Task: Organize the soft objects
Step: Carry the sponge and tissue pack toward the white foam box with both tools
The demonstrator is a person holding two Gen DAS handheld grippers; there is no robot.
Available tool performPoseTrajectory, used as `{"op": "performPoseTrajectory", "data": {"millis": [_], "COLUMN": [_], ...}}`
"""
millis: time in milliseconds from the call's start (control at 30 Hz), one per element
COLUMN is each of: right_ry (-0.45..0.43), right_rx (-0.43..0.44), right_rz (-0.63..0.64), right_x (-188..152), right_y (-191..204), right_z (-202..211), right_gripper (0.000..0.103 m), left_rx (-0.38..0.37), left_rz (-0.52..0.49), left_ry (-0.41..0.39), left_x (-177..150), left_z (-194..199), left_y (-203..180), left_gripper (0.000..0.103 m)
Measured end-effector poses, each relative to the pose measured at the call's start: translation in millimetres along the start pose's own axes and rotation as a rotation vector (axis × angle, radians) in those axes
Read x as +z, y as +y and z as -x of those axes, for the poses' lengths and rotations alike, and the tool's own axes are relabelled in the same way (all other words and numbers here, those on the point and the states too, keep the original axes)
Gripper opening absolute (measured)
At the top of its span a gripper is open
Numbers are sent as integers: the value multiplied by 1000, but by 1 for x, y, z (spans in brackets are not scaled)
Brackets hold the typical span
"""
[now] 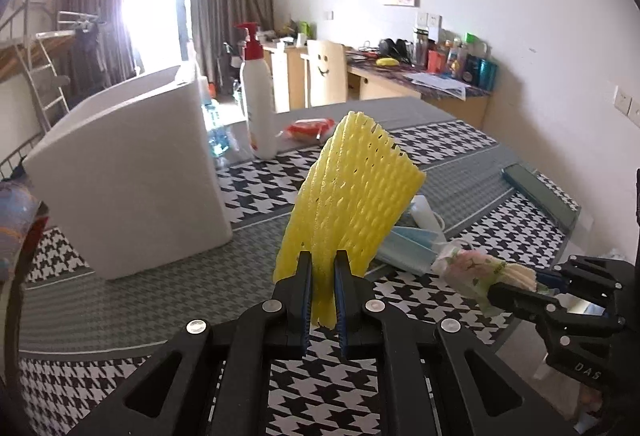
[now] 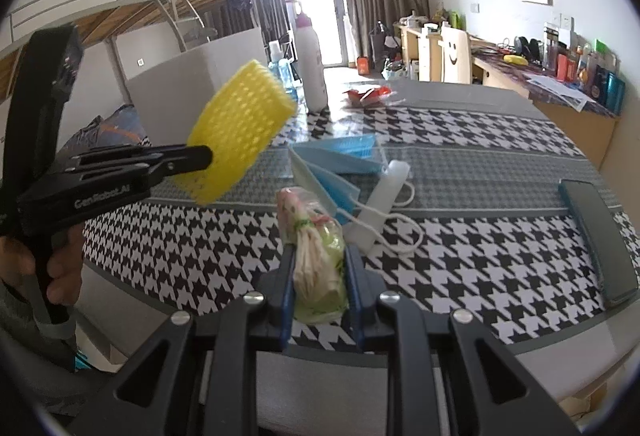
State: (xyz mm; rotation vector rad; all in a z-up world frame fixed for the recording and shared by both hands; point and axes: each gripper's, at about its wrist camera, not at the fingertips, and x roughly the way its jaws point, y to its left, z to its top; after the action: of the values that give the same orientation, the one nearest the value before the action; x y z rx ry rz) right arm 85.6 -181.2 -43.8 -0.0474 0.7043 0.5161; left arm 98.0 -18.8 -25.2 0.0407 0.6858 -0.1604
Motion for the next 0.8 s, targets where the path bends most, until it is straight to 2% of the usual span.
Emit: {"op": "performPoseTrajectory", "data": {"millis": [400,800], "right_ry": [-60,-126], "right_rx": [-24,-14], "right_rz": [-24,-26], "right_x": [24,47], "right_y": [-4,-8], "right_z": [3,3], "right_gripper": [27,27], "left_rx": [1,-8], "left_rz": [26,17], "left_ry": [-20,-80], "left_x": [6,17], "left_z": [4,20], "left_y": [9,9], "left_gripper": [11,11]}}
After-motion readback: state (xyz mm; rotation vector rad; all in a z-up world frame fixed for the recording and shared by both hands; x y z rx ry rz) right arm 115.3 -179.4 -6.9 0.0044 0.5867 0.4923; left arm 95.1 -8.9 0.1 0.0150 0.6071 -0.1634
